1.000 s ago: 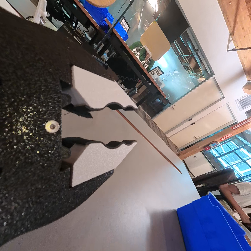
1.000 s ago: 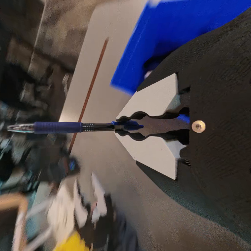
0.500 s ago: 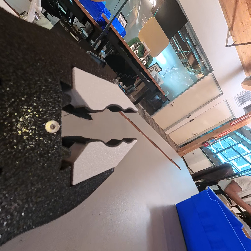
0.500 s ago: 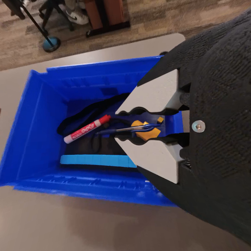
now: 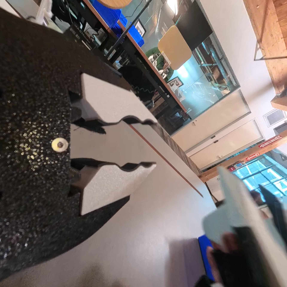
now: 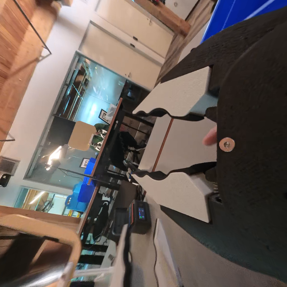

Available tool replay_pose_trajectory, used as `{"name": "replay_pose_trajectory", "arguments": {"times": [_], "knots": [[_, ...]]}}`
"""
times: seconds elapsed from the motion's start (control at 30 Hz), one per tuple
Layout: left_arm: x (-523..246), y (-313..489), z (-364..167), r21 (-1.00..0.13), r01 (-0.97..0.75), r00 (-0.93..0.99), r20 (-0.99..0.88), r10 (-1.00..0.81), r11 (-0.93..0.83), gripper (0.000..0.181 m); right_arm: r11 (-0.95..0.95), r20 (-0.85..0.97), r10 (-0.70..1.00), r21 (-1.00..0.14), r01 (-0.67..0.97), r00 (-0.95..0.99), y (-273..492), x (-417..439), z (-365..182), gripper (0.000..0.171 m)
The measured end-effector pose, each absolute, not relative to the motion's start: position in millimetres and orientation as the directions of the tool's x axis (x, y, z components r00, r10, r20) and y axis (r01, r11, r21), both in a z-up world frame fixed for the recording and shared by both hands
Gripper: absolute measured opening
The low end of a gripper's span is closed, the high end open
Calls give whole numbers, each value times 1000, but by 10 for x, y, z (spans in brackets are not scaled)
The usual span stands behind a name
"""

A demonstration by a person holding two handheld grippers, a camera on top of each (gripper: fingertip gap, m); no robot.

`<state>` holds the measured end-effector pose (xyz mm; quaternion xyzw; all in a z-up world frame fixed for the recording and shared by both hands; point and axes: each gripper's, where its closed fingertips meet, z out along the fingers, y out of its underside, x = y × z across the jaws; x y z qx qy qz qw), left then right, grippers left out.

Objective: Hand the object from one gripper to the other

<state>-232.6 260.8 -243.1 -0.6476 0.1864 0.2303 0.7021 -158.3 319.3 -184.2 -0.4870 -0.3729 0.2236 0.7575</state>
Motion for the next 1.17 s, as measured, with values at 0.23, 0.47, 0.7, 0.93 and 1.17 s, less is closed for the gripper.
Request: {"name": "replay_pose_trajectory", "arguments": {"times": [0.23, 0.47, 0.7, 0.93, 1.17], "knots": [[-2563, 2430, -2034, -849, -487, 860, -426, 283, 203, 132, 419, 334, 778, -907, -44, 532, 3024, -1775, -2135, 93], [-2492, 2256, -1613, -925, -314, 928, -252, 274, 214, 102, 383, 293, 797, -921, -67, 529, 3113, -1779, -2163, 93], [-2665, 1380, -956, -984, -175, 928, -151, 339, 41, 80, 361, 274, 817, -929, -80, 507, 3084, -1804, -2176, 91], [-3397, 229, -1555, -807, -168, 925, -327, 192, -566, 24, 374, 300, 823, -925, -62, 483, 3033, -1872, -2204, 89], [-3919, -915, -2741, -184, -155, 909, -411, -68, -971, 20, 357, 275, 816, -932, -69, 508, 3094, -1844, -2194, 90]]}}
